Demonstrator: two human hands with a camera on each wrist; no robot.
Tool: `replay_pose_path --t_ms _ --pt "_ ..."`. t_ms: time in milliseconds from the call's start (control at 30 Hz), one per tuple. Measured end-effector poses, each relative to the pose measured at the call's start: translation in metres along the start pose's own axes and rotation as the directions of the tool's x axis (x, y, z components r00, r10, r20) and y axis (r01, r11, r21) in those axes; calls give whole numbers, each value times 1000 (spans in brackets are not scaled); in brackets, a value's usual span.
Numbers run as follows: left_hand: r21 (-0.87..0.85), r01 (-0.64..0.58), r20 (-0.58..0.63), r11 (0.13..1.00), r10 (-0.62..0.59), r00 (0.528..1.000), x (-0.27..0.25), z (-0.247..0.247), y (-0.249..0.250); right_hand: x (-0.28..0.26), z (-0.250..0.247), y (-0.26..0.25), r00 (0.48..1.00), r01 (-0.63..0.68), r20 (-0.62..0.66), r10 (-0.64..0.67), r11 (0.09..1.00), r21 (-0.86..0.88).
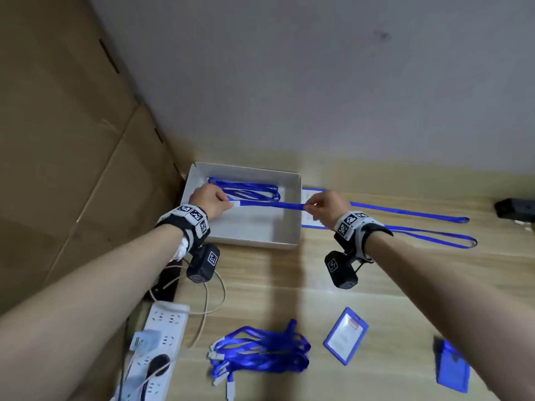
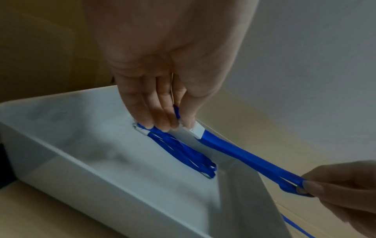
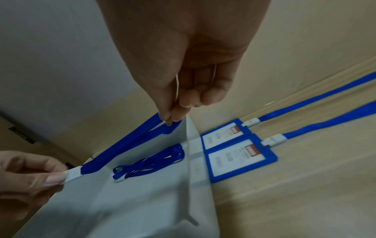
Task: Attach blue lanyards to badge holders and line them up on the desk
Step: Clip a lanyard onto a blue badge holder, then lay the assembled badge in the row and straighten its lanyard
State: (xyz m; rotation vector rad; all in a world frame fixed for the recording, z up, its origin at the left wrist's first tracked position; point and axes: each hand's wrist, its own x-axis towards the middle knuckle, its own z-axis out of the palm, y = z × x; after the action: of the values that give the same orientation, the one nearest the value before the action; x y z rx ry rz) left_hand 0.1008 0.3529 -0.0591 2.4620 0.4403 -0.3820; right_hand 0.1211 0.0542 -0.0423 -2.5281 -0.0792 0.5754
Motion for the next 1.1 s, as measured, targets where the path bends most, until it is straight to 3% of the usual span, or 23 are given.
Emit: replay_pose_path --t_ms 100,233,333,500,633,700,800,900,1000,1100 --pt "-52 72 -73 996 -76 994 26 2 -18 35 13 -20 999 27 33 -25 997 -67" --pt "-61 83 -144 995 -91 985 55 10 -32 68 27 -38 997 72 40 -62 947 -312" --pt "45 48 -178 998 -39 983 77 15 -36 95 40 -42 994 106 84 -77 891 -441" --pt "255 -10 -109 967 39 993 94 24 -32 114 54 -35 988 130 141 -63 832 -539" --pt "267 105 30 958 -117 993 85 36 -21 101 48 -26 988 156 62 -143 913 -377" --pt "234 114 10 966 -119 993 71 39 -10 79 48 -16 974 202 -54 -220 952 -229" --pt "155 -37 -86 987 51 995 44 39 9 34 49 4 940 236 -237 -245 970 -64" --pt "-59 -223 -124 973 215 969 7 49 22 -12 51 26 915 195 -360 -180 981 4" --pt "-231 -342 -173 911 307 936 -46 76 31 -57 64 48 931 99 -361 -62 991 85" --pt "-296 -388 -146 873 360 922 -94 104 30 -93 87 62 965 81 -258 -46 988 128"
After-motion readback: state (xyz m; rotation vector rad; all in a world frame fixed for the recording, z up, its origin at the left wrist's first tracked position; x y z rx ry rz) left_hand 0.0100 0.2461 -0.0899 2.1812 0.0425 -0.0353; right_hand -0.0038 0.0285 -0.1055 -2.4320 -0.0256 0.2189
